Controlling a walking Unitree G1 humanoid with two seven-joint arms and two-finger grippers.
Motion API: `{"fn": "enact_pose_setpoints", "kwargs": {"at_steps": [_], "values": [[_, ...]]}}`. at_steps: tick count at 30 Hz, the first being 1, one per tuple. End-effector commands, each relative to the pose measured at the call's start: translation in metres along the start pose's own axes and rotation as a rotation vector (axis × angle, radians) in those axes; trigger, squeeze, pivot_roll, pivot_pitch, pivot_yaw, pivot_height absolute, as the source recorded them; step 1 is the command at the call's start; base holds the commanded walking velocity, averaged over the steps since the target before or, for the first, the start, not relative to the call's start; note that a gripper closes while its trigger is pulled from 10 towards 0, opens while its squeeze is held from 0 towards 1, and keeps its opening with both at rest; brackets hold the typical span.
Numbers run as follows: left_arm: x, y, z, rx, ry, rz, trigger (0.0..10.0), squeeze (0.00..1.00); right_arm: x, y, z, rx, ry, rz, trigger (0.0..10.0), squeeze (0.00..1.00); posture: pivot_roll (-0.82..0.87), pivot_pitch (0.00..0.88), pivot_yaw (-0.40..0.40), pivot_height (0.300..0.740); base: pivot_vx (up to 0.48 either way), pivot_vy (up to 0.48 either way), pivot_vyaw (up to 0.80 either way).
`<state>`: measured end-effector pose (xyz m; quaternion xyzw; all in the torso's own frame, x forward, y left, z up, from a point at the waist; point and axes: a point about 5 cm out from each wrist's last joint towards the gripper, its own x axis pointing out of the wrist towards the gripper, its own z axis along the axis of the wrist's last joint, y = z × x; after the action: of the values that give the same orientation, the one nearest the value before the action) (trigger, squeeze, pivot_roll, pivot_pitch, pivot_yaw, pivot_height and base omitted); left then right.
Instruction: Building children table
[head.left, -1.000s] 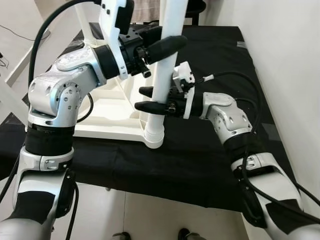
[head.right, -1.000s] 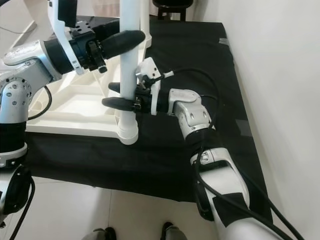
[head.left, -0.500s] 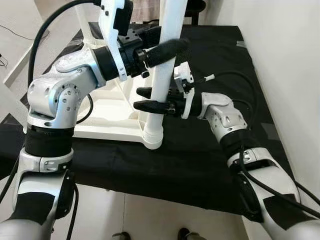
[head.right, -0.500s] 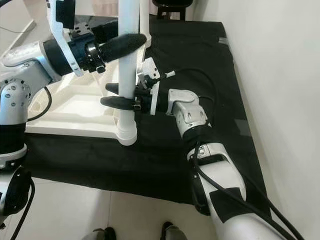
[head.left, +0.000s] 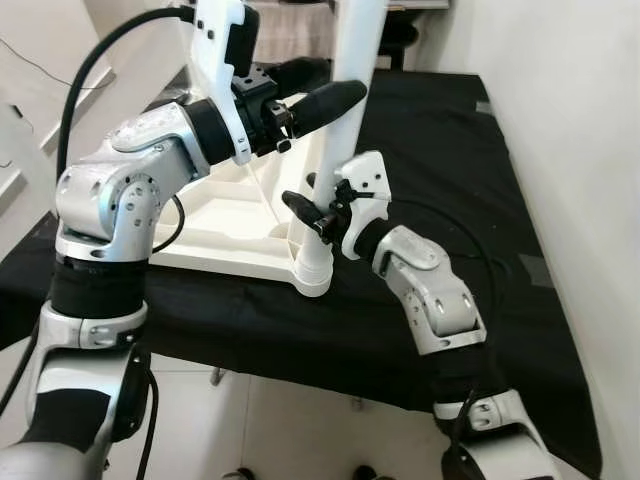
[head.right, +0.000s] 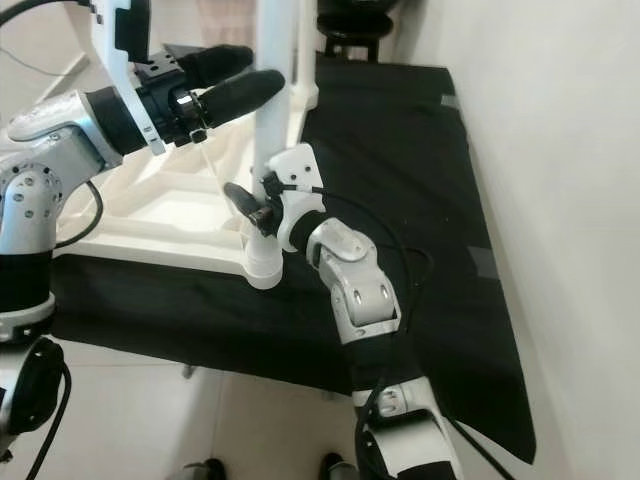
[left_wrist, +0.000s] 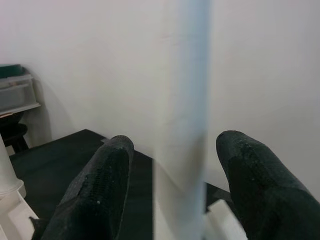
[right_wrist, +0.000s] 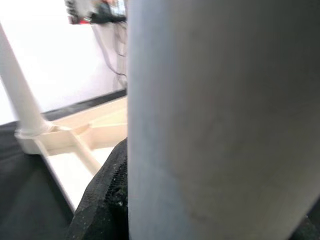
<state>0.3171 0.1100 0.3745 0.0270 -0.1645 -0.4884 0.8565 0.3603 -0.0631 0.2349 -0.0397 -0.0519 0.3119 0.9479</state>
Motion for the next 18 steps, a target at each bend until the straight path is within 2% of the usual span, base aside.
{"fn": "enact_pose_setpoints", "kwargs": {"at_steps": [1, 16, 17, 18], "values": [[0.0, -0.001, 0.003, 0.018, -0.004, -0.001, 10.0, 0.0, -0.009, -0.023, -0.037, -0.123, 0.213, -0.18, 0.0, 0.0, 0.01, 0.221, -0.074, 0.74, 0.0, 0.0, 0.0], [0.0, 0.001, 0.0, 0.032, 0.003, 0.029, 10.0, 0.0, -0.007, -0.022, -0.021, -0.108, 0.198, -0.214, 0.0, 0.0, 0.01, 0.214, -0.062, 0.74, 0.0, 0.0, 0.0], [-0.001, 0.001, -0.001, 0.034, 0.002, 0.033, 10.0, 0.0, -0.007, -0.022, -0.018, -0.108, 0.191, -0.209, 10.0, 0.0, 0.0, 0.212, -0.061, 0.74, 0.0, 0.0, 0.0], [-0.001, 0.001, -0.001, 0.034, 0.002, 0.033, 10.0, 0.0, -0.007, -0.022, -0.018, -0.108, 0.191, -0.209, 10.0, 0.0, 0.0, 0.212, -0.061, 0.74, 0.0, 0.0, 0.0]]}}
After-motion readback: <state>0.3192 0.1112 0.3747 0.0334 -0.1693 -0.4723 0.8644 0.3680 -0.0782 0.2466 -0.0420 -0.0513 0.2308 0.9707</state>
